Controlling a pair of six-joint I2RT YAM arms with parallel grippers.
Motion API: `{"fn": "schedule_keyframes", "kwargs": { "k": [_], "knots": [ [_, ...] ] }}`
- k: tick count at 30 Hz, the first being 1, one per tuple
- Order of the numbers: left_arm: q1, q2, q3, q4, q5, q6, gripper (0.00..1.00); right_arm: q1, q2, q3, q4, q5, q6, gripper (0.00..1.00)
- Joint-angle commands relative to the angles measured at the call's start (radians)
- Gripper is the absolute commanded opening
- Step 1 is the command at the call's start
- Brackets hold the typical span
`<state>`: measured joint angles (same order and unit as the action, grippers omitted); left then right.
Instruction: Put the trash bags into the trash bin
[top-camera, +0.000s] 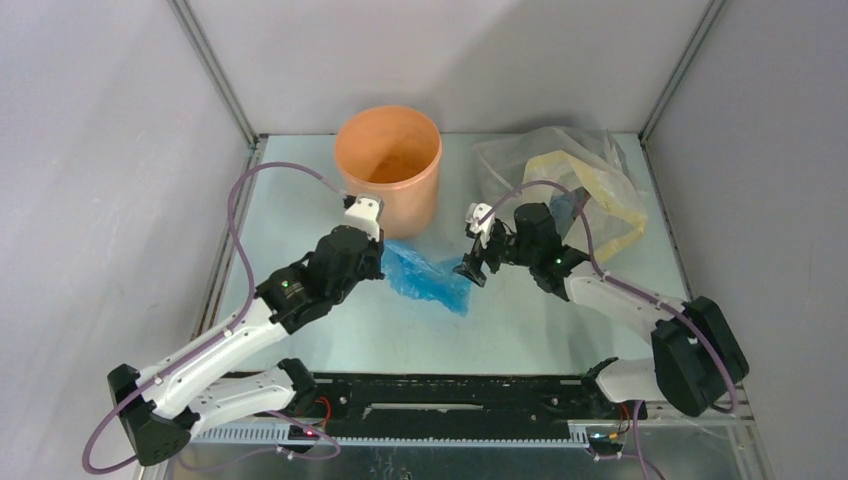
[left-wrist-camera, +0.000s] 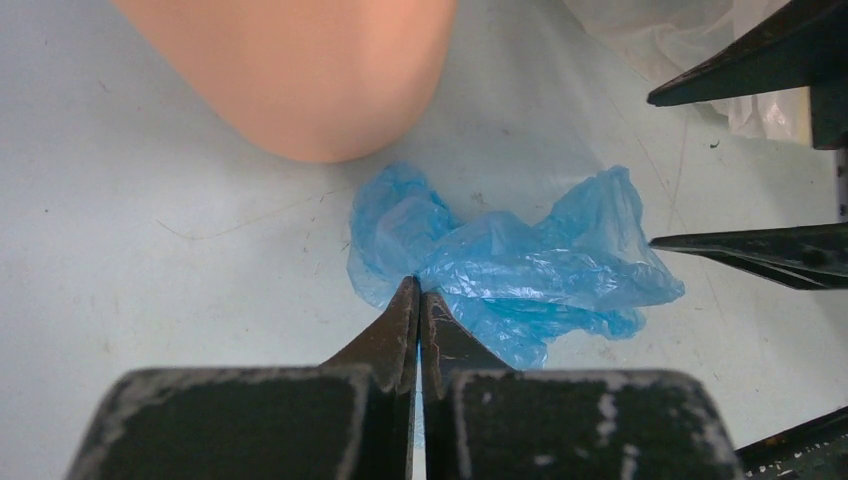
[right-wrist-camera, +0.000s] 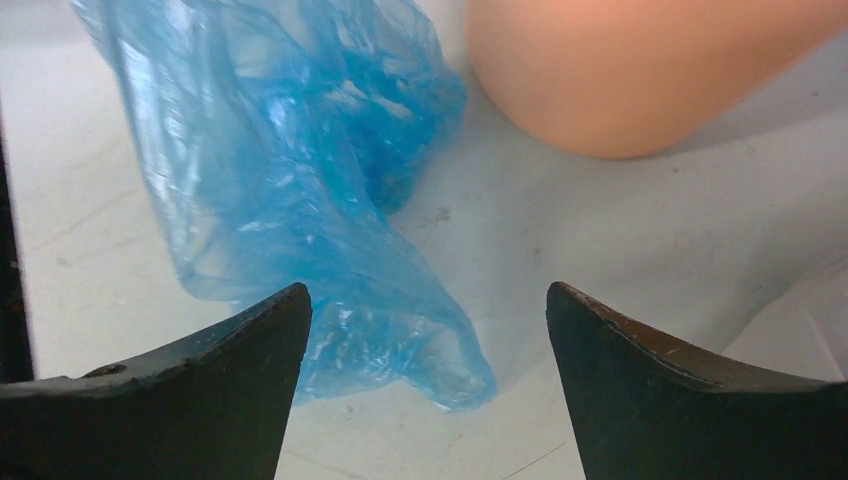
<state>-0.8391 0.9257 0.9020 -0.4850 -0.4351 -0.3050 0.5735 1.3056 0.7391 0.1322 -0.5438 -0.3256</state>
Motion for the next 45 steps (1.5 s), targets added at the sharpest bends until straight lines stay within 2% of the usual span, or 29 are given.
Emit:
{"fn": "schedule_keyframes", "kwargs": {
  "k": [1, 8, 10, 13, 17, 20, 23, 27, 33, 36, 38, 41, 45],
  "knots": [
    [0.0, -0.018, 0.009, 0.014, -0.015, 0.018, 0.0, 0.011, 0.071, 0.005, 0.086, -0.02, -0.132, 0.9],
    [0.001, -0.033, 0.003, 0.025, -0.009, 0.021, 0.0, 0.008, 0.135, 0.005, 0.12, -0.051, -0.207, 0.9],
    [0.001, -0.038, 0.002, 0.026, -0.007, 0.022, 0.0, 0.009, 0.148, 0.004, 0.132, -0.062, -0.223, 0.88],
    [0.001, -0.038, 0.0, 0.032, -0.004, 0.025, 0.0, 0.019, 0.18, 0.04, 0.122, -0.103, -0.224, 0.65],
    [0.001, -0.034, 0.002, 0.032, -0.014, 0.026, 0.0, 0.021, 0.25, 0.192, -0.083, -0.144, -0.21, 0.2],
    [0.001, -0.036, -0.003, 0.032, -0.03, 0.022, 0.0, 0.003, 0.239, 0.226, -0.127, -0.188, -0.168, 0.01],
    [0.002, -0.023, -0.007, 0.03, -0.063, 0.006, 0.0, -0.019, 0.179, 0.223, -0.156, -0.167, -0.072, 0.0],
    [0.01, 0.004, -0.017, 0.024, -0.095, -0.04, 0.0, -0.029, 0.093, 0.213, -0.205, -0.007, 0.063, 0.0],
    [0.056, 0.017, -0.031, 0.014, -0.059, -0.099, 0.0, -0.032, 0.022, 0.213, -0.349, 0.257, 0.285, 0.0],
    [0.067, 0.014, -0.026, 0.009, -0.031, -0.1, 0.0, -0.029, -0.03, 0.213, -0.404, 0.315, 0.416, 0.0],
    [0.069, 0.021, -0.01, 0.008, -0.002, -0.092, 0.0, -0.021, -0.072, 0.215, -0.432, 0.301, 0.46, 0.0],
    [0.071, 0.049, 0.075, -0.008, 0.052, -0.071, 0.0, 0.0, -0.134, 0.313, -0.524, 0.32, 0.503, 0.0],
    [0.074, 0.094, 0.358, -0.137, 0.127, -0.029, 0.0, 0.021, -0.18, 0.645, -0.722, 0.34, 0.53, 0.0]
  ]
}}
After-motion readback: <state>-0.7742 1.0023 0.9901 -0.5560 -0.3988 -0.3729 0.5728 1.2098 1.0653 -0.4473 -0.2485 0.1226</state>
